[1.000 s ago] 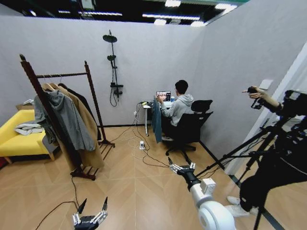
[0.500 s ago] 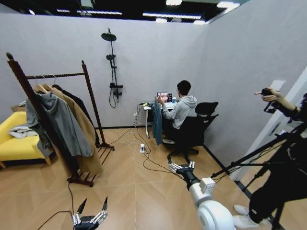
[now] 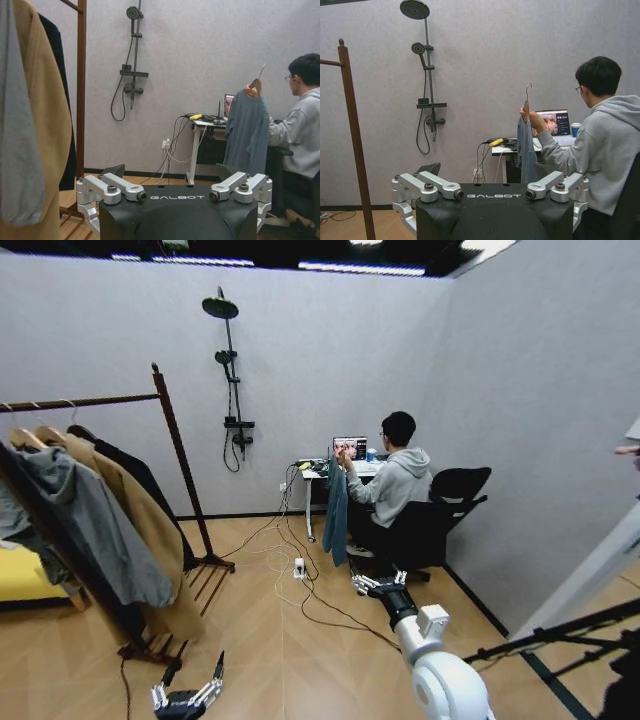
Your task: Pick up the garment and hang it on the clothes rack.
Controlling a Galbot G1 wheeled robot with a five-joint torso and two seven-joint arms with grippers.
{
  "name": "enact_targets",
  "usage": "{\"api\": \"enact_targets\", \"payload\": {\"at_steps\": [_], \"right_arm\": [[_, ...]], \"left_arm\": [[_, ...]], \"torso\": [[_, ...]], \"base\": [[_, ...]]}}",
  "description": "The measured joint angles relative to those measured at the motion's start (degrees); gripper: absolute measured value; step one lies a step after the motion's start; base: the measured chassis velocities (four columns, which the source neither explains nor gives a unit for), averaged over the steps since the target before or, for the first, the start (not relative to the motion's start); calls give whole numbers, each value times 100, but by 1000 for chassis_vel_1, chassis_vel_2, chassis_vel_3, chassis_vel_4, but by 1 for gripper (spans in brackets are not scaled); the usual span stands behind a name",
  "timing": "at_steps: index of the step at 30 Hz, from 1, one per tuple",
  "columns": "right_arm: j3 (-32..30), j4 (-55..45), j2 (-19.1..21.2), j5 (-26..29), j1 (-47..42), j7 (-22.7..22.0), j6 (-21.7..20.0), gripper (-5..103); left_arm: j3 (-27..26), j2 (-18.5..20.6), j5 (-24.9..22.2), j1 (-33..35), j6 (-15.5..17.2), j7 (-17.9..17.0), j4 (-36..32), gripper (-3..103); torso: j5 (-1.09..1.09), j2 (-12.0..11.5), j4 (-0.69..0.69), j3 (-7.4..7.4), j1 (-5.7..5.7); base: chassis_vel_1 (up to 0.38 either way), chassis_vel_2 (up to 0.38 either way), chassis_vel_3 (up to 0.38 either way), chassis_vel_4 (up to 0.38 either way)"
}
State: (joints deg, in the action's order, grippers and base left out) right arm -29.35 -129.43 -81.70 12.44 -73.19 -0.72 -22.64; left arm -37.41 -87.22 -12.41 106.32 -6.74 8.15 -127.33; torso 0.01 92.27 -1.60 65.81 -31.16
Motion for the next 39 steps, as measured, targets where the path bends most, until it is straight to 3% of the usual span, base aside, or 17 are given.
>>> {"api": "enact_targets", "payload": {"at_steps": [4,6,10,13,27,33,39], "right_arm": [[-7,37,10,2,13,-1,5,100],[-15,49,15,3,17,0,13,100],[-41,56,16,5,-20,2,54,100],[-52,57,18,5,-44,3,72,100],[-76,14,-9,-44,-238,13,318,100],[-261,28,81,-88,-8,-63,337,100],[-588,253,293,159,412,-159,33,100]], "left_arm": [[0,1,0,-1,0,-1,0,100],[0,0,0,0,0,-1,0,100],[0,0,0,0,0,0,0,100],[0,0,0,0,0,-1,0,100],[0,0,0,0,0,0,0,100],[0,0,1,-1,0,0,0,100],[0,0,0,1,0,-1,0,100]], "torso": [[-6,1,-5,-2,2],[3,0,0,0,1],[-5,2,-3,-2,3],[2,1,-2,0,1],[-4,0,-1,0,-2],[-1,-2,1,2,-7],[2,1,-1,-1,5]], "base": [[-363,354,375,-339],[-345,347,365,-345],[-344,350,354,-347],[-356,348,363,-336],[-347,351,341,-358],[-188,221,99,-141],[6,-11,-8,27]]}}
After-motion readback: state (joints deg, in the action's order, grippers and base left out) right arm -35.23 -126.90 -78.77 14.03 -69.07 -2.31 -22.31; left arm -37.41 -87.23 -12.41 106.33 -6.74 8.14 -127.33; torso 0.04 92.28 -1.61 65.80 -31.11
